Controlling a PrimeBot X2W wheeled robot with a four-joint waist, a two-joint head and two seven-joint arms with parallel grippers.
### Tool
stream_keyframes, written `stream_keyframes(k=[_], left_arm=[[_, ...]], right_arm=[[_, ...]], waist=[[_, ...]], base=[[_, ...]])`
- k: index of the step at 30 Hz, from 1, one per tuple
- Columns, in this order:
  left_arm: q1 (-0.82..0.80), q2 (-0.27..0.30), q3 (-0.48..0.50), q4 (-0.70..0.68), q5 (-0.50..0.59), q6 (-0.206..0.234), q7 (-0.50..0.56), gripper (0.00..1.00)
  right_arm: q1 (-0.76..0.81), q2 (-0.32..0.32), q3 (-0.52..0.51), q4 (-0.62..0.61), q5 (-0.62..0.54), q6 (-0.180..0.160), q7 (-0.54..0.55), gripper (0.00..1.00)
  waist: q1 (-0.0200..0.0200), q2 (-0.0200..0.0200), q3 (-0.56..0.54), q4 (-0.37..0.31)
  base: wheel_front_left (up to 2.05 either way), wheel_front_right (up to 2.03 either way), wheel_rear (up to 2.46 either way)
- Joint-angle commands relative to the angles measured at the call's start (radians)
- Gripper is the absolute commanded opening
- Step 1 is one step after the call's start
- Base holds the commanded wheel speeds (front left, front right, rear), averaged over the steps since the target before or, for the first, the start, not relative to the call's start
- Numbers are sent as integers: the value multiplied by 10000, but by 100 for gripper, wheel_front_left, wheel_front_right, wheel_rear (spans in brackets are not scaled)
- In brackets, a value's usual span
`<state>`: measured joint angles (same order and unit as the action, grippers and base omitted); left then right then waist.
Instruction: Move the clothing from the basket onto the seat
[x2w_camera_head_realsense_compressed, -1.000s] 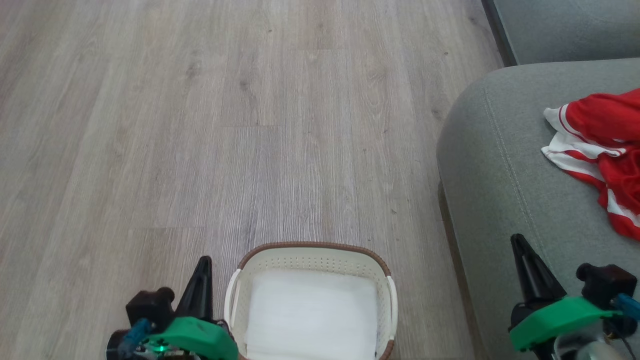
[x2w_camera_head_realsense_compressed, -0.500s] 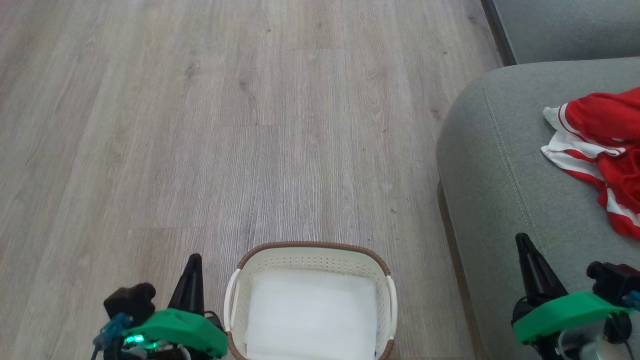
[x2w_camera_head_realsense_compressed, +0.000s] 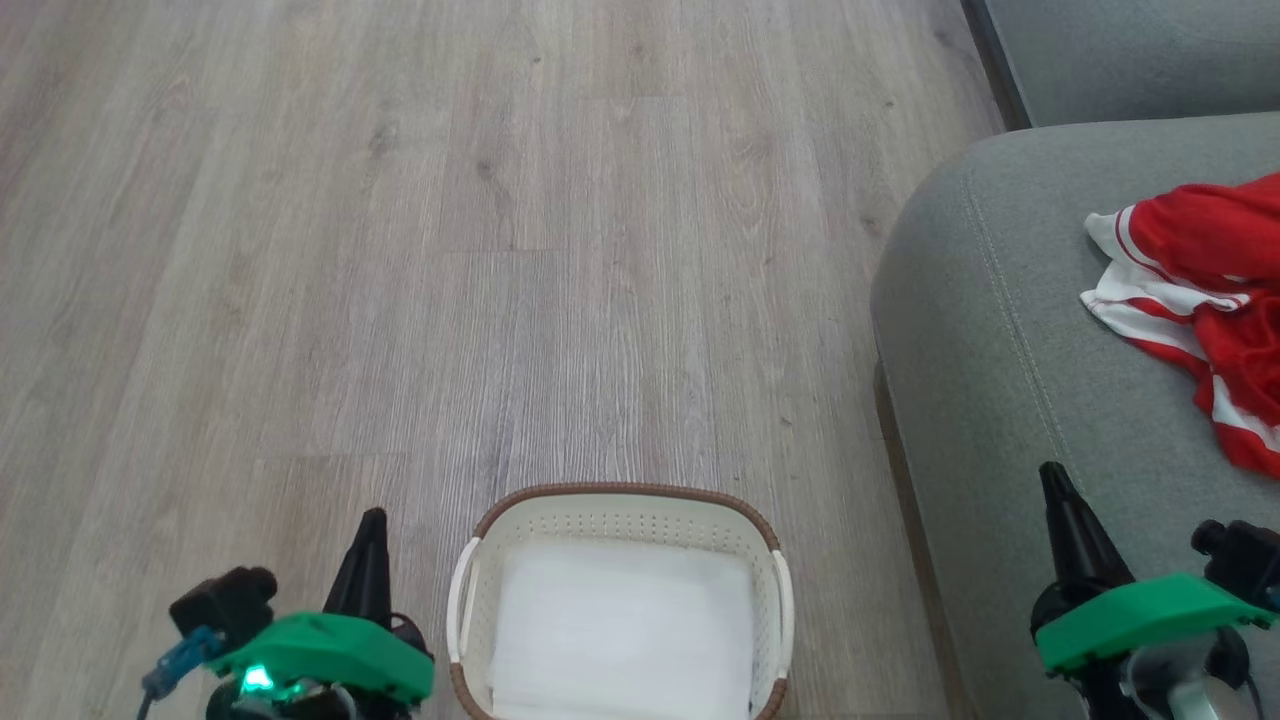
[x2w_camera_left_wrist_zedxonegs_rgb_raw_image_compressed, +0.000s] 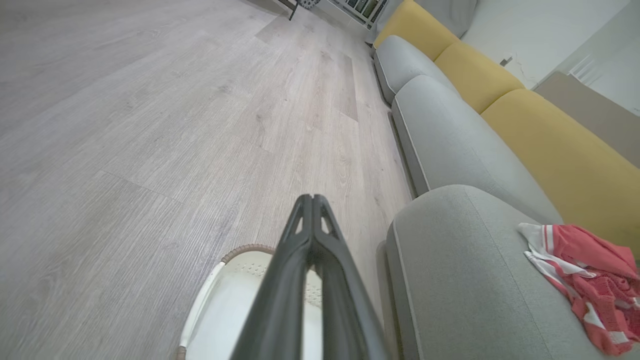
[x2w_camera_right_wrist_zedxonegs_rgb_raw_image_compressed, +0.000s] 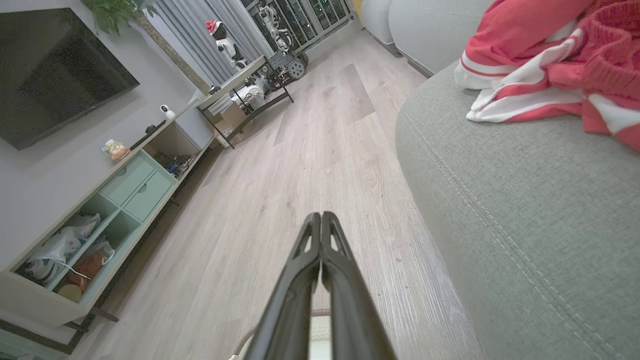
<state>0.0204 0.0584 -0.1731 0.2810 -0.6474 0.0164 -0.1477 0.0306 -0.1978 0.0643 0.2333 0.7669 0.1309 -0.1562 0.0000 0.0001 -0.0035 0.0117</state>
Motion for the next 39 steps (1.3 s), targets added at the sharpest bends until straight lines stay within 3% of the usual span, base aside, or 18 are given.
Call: stream_keyframes(k=[1,39], left_arm=[[-567,32,315,-340,-282,-86,67,0],[-871,20,1365,-349,-4336,-682,1122,0]], right_arm=[[-549,-62,-101,-271,267,1,112,0],[-902,549,-755,-108,3830,0,1168,0]], waist=[[0,-1,1,-2],[0,-1,29,-51]], base=[[0,0,0],[0,0,0]])
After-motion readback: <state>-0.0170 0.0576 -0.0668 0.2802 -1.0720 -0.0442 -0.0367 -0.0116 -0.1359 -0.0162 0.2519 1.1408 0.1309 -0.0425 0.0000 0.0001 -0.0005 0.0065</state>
